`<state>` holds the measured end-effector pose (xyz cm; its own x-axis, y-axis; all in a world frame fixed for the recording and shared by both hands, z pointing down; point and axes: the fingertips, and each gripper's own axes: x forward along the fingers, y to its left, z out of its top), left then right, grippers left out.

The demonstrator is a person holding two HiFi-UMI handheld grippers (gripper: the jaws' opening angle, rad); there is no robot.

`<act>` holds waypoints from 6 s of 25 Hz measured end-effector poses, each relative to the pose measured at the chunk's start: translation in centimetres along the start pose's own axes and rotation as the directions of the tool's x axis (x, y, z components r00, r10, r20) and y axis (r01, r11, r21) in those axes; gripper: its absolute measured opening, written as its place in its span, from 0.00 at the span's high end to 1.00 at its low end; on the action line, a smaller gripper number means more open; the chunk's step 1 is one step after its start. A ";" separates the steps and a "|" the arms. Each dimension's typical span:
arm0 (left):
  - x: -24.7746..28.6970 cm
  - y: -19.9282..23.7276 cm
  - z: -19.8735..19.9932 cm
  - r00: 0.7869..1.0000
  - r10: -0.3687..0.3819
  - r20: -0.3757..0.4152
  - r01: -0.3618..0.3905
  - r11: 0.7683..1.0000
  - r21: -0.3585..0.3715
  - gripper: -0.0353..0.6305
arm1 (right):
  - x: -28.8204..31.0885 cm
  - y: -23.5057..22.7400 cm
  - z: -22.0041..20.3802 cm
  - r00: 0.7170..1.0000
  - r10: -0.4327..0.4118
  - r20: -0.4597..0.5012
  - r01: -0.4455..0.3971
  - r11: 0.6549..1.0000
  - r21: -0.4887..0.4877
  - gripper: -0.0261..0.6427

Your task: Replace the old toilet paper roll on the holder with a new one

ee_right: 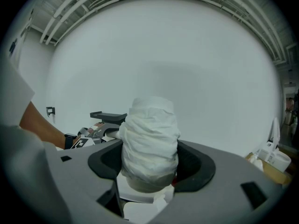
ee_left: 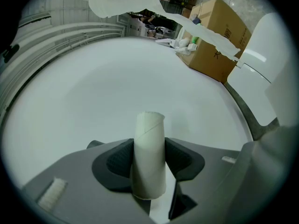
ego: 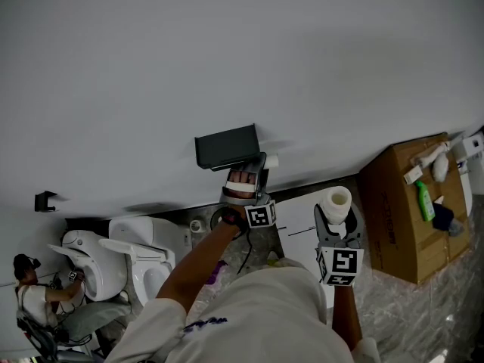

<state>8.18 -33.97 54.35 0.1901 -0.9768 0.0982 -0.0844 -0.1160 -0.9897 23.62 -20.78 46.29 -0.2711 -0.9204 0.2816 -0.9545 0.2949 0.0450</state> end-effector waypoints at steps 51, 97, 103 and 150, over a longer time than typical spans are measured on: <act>-14.1 12.2 -9.1 0.995 0.059 -0.077 -0.091 0.295 -0.951 0.65 | 4.2 1.6 4.4 0.984 0.153 0.096 -0.153 0.988 -0.004 0.50; -23.0 15.2 -16.8 0.961 0.198 -0.191 -0.226 0.174 -0.958 0.65 | 18.4 6.0 -2.0 0.989 0.024 -0.146 -0.145 0.344 -0.928 0.50; -23.1 14.8 -16.9 0.963 0.188 -0.194 -0.226 0.170 -0.959 0.65 | 19.6 6.0 -2.3 0.996 -0.093 -0.015 -0.014 0.011 -1.000 0.50; -23.8 13.4 -18.2 0.963 0.159 -0.218 -0.241 0.143 -0.960 0.65 | 21.9 10.8 -3.5 0.999 -0.043 0.021 0.018 -0.063 -0.998 0.50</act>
<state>-15.26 -15.52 40.64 -0.0437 -0.9982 -0.0401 -0.9968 0.0462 -0.0650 7.85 -36.88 56.26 -0.2328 -0.9373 0.2595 0.1795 0.2209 0.9587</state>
